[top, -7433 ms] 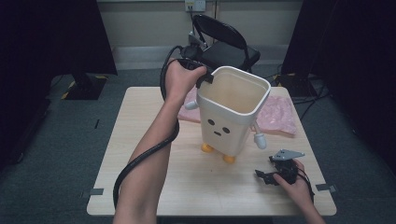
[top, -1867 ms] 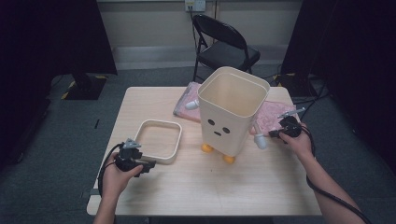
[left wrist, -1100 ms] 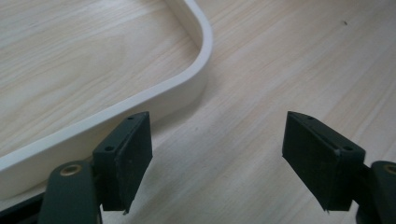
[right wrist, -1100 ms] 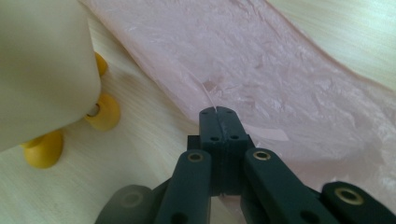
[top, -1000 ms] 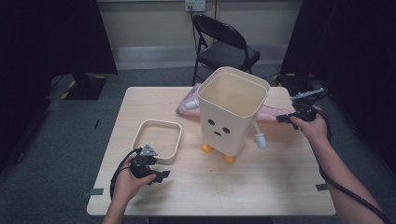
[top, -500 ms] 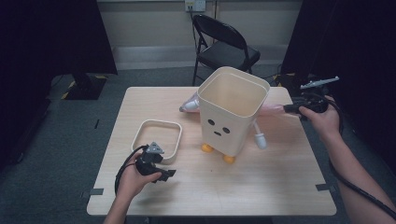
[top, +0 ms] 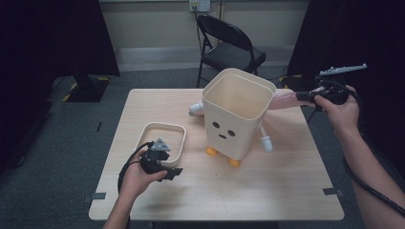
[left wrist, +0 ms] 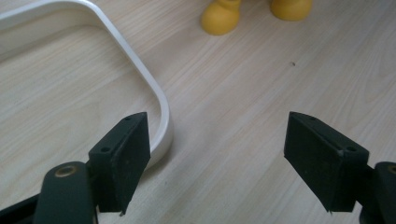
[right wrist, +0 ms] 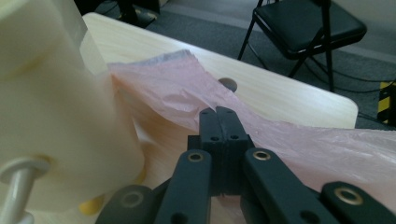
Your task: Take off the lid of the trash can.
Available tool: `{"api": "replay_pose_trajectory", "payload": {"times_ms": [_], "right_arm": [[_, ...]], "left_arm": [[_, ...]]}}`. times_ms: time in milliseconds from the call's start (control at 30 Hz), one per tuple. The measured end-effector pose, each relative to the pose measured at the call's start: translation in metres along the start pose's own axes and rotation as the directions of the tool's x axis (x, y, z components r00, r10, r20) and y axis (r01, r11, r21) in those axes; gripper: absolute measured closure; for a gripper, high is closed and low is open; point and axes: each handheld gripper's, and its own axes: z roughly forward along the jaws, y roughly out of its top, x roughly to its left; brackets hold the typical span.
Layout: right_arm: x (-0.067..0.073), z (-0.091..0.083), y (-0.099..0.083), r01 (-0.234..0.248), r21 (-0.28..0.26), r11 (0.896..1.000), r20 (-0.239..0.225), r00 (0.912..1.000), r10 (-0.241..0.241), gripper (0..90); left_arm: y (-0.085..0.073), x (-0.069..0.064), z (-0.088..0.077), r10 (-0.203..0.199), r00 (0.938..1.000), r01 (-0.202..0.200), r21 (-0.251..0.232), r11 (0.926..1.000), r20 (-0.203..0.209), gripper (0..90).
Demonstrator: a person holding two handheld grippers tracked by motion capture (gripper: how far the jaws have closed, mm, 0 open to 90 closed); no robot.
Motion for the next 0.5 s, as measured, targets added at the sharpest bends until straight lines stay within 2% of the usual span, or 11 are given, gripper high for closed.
{"api": "replay_pose_trajectory", "payload": {"times_ms": [67,100,200,300,467,500], "right_arm": [[0.002,-0.002,0.003,0.000,-0.008,1.000,0.003,1.0000,0.000,90.0],[0.005,-0.006,0.008,0.002,-0.040,0.999,-0.003,1.0000,-0.002,90.0],[0.009,-0.010,0.013,0.007,-0.064,0.998,-0.005,1.0000,-0.007,90.0],[0.015,-0.016,0.022,0.007,-0.104,0.995,-0.014,0.9999,-0.009,90.0],[0.020,-0.018,0.028,0.007,-0.114,0.993,-0.010,0.9999,-0.008,90.0],[0.020,-0.020,0.030,-0.008,-0.127,0.992,-0.014,0.9999,0.006,90.0]], "left_arm": [[0.004,0.000,-0.002,0.007,1.0000,-0.007,-0.003,1.0000,0.001,22.1],[0.008,-0.001,-0.004,0.007,1.0000,-0.007,-0.009,0.9999,0.003,22.1],[0.013,-0.001,-0.006,0.009,1.0000,-0.009,-0.020,0.9998,0.004,22.1],[0.025,-0.002,-0.015,0.022,0.9998,-0.022,-0.037,0.9991,-0.001,21.9],[0.036,-0.003,-0.022,0.040,0.9992,-0.040,-0.040,0.9984,-0.004,21.2],[0.040,-0.003,-0.025,0.042,0.9991,-0.042,-0.045,0.9981,-0.001,21.2]]}}
